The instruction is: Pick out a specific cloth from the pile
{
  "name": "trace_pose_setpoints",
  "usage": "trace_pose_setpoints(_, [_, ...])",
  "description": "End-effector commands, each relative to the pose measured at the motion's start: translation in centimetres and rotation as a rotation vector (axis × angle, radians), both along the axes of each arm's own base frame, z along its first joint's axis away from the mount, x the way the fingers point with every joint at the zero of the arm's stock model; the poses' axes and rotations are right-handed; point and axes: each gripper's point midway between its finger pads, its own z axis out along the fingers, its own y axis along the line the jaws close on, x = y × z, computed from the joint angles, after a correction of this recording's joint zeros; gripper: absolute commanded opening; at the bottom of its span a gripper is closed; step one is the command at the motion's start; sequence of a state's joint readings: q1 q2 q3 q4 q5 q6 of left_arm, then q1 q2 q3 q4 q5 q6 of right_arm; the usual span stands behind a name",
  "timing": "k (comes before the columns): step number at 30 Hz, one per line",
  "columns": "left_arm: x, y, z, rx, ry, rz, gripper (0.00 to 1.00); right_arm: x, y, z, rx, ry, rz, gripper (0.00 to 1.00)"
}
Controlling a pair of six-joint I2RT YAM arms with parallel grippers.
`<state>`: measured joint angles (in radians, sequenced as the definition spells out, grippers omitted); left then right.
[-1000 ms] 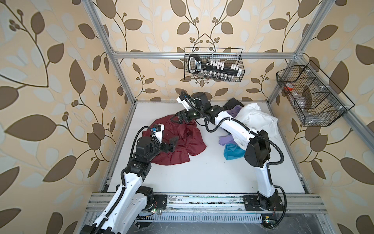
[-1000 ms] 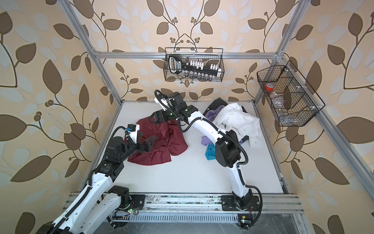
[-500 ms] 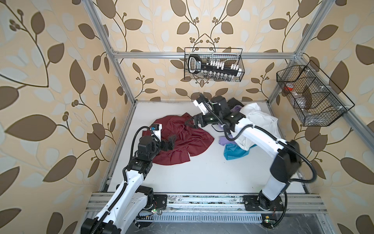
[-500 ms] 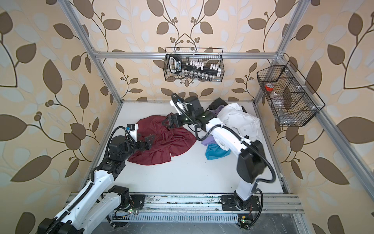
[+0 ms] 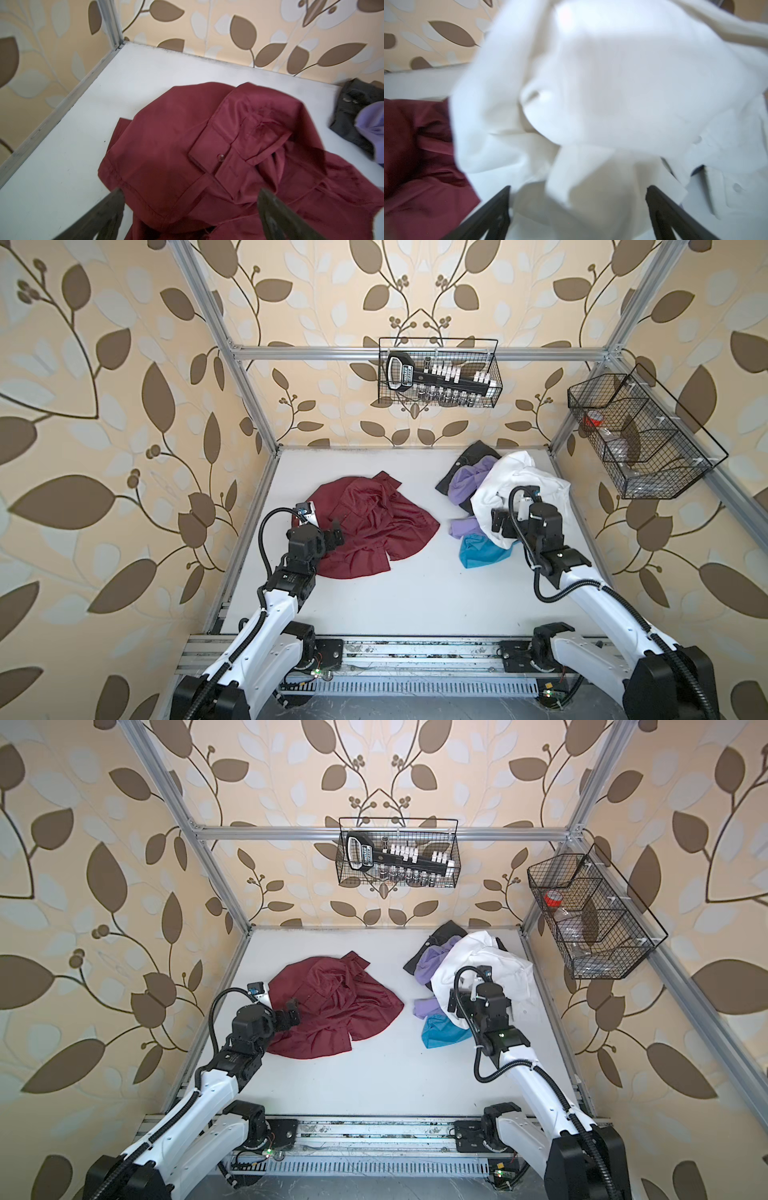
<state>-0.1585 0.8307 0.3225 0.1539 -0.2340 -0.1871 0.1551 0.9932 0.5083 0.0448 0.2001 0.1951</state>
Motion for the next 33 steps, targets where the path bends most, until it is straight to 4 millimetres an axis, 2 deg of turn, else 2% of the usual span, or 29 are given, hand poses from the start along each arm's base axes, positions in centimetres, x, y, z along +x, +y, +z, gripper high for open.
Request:
trace_pose_setpoints(1, [0.6,1.4,1.2,0.043,-0.132,0.084,0.99,1.1,-2.9,4.6,-0.119,-0.266,-0.119,1.00])
trace_pose_setpoints(6, [0.9,1.1,0.3,0.049,-0.185,0.061,0.99,0.5,-3.6,2.9,-0.128,-0.375,-0.128,1.00])
trace_pose_setpoints(12, [2.0,0.6,-1.2,0.067,-0.181,0.034,0.99,0.9,-3.2,1.8,-0.117,-0.399,-0.107,1.00])
trace_pose_setpoints(16, [2.6,-0.7,-1.6,0.069,-0.141,-0.038,0.99,0.4,-4.5,0.6,-0.147,-0.418,-0.187,1.00])
trace_pose_setpoints(18, [2.6,-0.7,-1.5,0.070,-0.147,-0.039,0.99,0.1,-4.5,0.2,-0.149,-0.443,-0.183,1.00])
trace_pose_setpoints(23, [2.7,-0.5,-1.6,0.068,-0.141,-0.026,0.99,0.8,-4.4,-1.6,-0.155,-0.427,-0.180,1.00])
trace_pose_setpoints(25, [2.8,-0.2,-1.7,0.068,-0.129,-0.007,0.99,1.1,-5.0,-2.7,-0.136,-0.393,-0.211,1.00])
trace_pose_setpoints(27, [3.1,0.5,-1.9,0.068,-0.105,0.040,0.99,2.2,-4.9,-3.1,-0.154,-0.366,-0.198,1.00])
trace_pose_setpoints(33, [4.0,0.6,-2.5,0.085,-0.039,0.053,0.99,2.4,-5.4,-3.5,-0.129,-0.339,-0.209,1.00])
